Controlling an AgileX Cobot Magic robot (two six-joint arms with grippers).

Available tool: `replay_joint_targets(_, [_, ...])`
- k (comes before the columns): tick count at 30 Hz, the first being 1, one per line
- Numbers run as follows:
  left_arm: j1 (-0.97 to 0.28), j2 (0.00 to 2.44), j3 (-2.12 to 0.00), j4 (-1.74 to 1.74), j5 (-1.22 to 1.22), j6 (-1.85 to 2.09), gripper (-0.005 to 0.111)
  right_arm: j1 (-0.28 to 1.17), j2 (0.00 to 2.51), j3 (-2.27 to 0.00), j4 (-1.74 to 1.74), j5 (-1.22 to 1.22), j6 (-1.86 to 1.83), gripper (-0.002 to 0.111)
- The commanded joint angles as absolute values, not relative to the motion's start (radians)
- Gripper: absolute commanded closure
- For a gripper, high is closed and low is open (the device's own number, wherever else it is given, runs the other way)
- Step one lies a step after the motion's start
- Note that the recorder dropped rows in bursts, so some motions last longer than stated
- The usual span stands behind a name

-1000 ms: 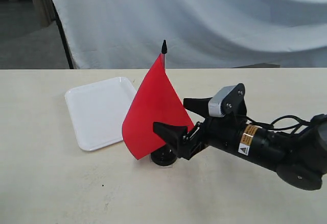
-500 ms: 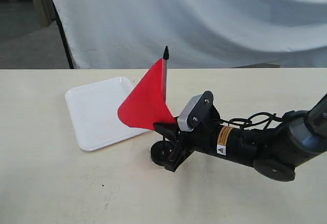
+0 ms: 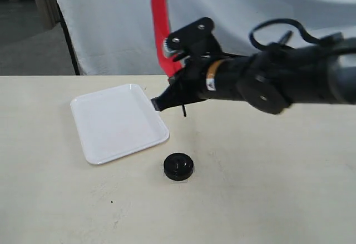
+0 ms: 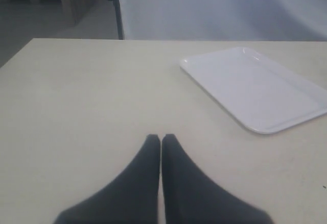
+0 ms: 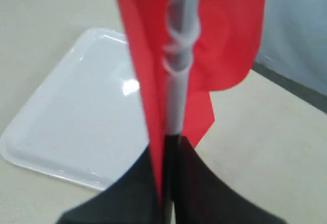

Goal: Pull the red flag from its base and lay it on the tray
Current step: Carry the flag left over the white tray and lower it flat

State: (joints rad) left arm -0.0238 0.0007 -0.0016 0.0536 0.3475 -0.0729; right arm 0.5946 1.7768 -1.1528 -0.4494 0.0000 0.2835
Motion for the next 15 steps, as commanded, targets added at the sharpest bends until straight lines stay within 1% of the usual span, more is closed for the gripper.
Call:
replay_joint_targets(1, [-0.021,0.000,0.000,0.052,0.344,-0.075,0.105,0.687,1.937,-1.439,-0.483,0.431,0.258,0.109])
replay_joint_targets(6, [-0.021,0.000,0.000,0.052,0.344,-0.075,0.105,0.766,2.172,-1.790,-0.578,0.826,0.258,0.109])
replay_joint_targets(9, [-0.021,0.000,0.000,0.052,0.344,-0.075,0.105,0.804,2.315,-1.978,-0.631,0.999,0.240,0.109])
replay_joint_targets(11, [-0.021,0.000,0.000,0.052,0.344,-0.075,0.105,0.820,2.389,-2.090,-0.636,1.077,0.208,0.109])
replay_joint_targets(15, [-0.021,0.000,0.000,0.052,0.344,-0.075,0.105,0.831,2.516,-2.276,-0.633,1.112,0.166,0.109])
